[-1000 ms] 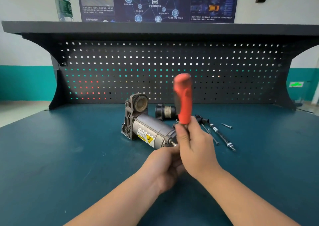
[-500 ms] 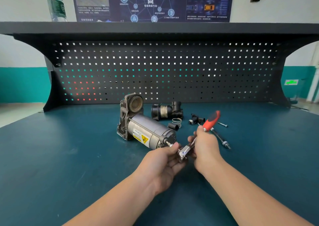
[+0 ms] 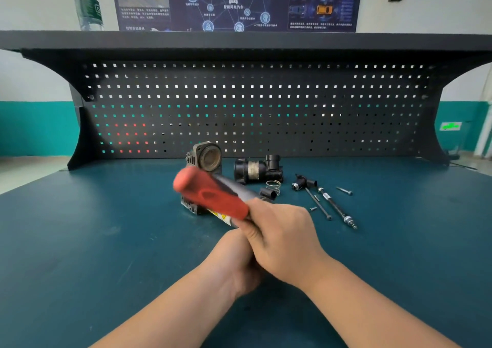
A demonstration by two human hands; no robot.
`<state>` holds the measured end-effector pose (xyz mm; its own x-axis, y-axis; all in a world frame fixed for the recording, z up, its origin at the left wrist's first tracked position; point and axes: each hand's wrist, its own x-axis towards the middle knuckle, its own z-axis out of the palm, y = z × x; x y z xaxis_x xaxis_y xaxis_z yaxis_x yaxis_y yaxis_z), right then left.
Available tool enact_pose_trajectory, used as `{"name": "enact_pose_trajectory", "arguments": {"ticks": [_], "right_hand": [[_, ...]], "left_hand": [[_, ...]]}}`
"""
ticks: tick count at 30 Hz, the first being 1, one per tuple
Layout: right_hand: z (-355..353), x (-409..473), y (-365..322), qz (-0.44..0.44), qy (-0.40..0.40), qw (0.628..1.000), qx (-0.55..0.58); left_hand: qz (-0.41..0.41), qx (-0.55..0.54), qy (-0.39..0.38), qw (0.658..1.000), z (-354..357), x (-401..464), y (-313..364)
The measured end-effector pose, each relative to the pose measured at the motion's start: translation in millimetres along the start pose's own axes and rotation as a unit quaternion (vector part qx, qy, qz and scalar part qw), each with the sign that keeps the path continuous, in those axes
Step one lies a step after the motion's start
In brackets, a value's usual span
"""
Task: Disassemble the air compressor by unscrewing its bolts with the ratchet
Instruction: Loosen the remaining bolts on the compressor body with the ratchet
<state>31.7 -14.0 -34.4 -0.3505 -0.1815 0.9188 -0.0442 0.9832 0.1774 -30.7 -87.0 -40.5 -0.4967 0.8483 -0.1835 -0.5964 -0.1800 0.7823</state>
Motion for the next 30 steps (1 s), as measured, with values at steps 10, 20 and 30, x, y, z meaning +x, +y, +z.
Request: {"name": "enact_pose_trajectory", "arguments": {"ticks": [10, 20, 30], "right_hand": [[7, 4, 25, 0.559, 0.105, 0.782, 0.253], [11, -6, 42, 0.744, 0.13, 0.515, 0.405], [-3, 6, 3, 0.223, 0.052, 0.966, 0.121]], "left_hand": [[0.002, 0.0, 0.033, 0.999, 9, 7, -7], [-0.012, 0.031, 0.042, 0.999, 5, 10, -5], [-0.002, 0.032, 0.0, 0.999, 1, 10, -9]]}}
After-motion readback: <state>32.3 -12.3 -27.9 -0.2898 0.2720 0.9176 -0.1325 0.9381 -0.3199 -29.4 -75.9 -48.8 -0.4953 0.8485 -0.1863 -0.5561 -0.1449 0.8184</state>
